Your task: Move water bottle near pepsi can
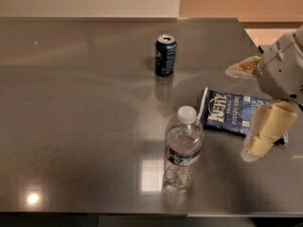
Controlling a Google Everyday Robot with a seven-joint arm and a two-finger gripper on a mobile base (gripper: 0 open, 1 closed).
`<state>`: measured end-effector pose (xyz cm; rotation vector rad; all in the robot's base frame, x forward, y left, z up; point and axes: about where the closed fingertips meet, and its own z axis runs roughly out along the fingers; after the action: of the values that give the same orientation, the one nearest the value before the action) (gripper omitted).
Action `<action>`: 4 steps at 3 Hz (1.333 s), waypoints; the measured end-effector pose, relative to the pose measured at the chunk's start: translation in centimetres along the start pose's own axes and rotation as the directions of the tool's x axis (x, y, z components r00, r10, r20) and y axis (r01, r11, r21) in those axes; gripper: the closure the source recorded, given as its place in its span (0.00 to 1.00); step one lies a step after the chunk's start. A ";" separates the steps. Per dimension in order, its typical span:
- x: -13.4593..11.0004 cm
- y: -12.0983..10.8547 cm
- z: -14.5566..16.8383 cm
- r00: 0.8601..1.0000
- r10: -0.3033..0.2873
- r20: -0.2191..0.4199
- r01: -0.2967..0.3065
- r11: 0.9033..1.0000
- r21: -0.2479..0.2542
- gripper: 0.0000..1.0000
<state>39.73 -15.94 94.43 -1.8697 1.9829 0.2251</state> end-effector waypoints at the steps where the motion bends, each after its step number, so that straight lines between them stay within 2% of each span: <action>1: -2.4 2.1 1.8 0.991 -0.005 0.133 0.014 0.997 -0.070 0.00; 2: -4.9 3.5 2.8 0.971 -0.013 0.239 0.041 0.993 -0.115 0.00; 3: -7.2 4.7 3.5 0.943 -0.027 0.332 0.080 0.986 -0.146 0.00; 4: -8.7 5.9 3.9 0.919 -0.035 0.394 0.111 0.979 -0.172 0.00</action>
Offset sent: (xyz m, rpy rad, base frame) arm -0.0415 0.0932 -0.0140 0.3741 0.1279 0.1781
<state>34.78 -5.92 93.46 -1.8336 1.6634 0.7304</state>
